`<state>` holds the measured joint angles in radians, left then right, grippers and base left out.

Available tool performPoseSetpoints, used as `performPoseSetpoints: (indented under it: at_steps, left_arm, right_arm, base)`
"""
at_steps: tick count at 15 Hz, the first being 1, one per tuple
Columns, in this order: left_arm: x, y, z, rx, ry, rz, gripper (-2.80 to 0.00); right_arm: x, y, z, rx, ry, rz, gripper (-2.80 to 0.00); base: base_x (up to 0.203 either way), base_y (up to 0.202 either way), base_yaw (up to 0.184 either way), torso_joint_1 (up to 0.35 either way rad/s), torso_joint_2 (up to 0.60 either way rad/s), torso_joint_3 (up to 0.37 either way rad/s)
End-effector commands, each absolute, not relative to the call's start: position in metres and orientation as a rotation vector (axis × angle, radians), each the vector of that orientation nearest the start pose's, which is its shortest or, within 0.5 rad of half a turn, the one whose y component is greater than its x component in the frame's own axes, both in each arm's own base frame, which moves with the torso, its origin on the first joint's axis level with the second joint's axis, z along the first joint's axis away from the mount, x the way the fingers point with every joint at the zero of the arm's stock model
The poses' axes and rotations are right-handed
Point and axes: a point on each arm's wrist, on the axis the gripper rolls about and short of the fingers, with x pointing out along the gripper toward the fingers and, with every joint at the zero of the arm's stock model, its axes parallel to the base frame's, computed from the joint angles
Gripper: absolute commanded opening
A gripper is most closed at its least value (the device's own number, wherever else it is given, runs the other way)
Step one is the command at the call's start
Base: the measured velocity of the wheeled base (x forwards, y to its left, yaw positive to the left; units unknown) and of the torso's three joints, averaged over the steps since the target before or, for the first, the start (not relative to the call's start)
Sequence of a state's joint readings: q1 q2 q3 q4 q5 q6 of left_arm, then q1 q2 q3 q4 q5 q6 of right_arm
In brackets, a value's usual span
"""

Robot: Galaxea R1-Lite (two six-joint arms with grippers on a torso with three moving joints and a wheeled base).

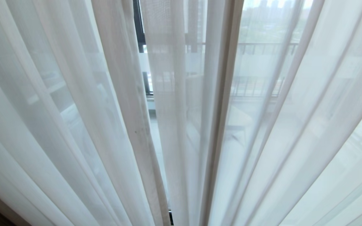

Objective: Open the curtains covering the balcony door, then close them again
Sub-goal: Pull the outer curtains open on both sides

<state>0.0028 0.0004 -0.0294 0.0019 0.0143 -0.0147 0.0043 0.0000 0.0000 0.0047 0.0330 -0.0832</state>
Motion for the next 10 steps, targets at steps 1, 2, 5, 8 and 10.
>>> performPoseSetpoints:
  at_steps: [1,2,5,8,10]
  left_arm:
    - [-0.027,0.000,0.089,-0.019,-0.047,0.018,-2.80]
    - [-0.029,0.000,0.094,-0.018,-0.062,0.016,-2.80]
    - [-0.035,0.000,0.112,-0.018,-0.117,0.010,-2.80]
    - [-0.038,0.000,0.130,-0.028,-0.103,0.002,-2.80]
    - [-0.036,-0.001,0.144,-0.029,-0.091,-0.037,-2.80]
  right_arm:
    - [-0.023,0.001,0.075,-0.084,0.003,0.039,-2.80]
    - [-0.023,0.001,0.075,-0.084,0.003,0.039,-2.80]
    - [-0.023,0.001,0.075,-0.084,0.003,0.037,-2.80]
    - [-0.023,0.001,0.075,-0.084,0.003,0.039,-2.80]
    - [-0.023,0.001,0.075,-0.084,0.003,0.039,-2.80]
  base:
    - [0.000,0.000,0.000,0.000,0.00,0.000]
    - [0.000,0.000,0.000,0.000,0.00,0.000]
    - [0.000,0.000,0.000,0.000,0.00,0.000]
    - [0.000,0.000,0.000,0.000,0.00,0.000]
    - [0.000,0.000,0.000,0.000,0.00,0.000]
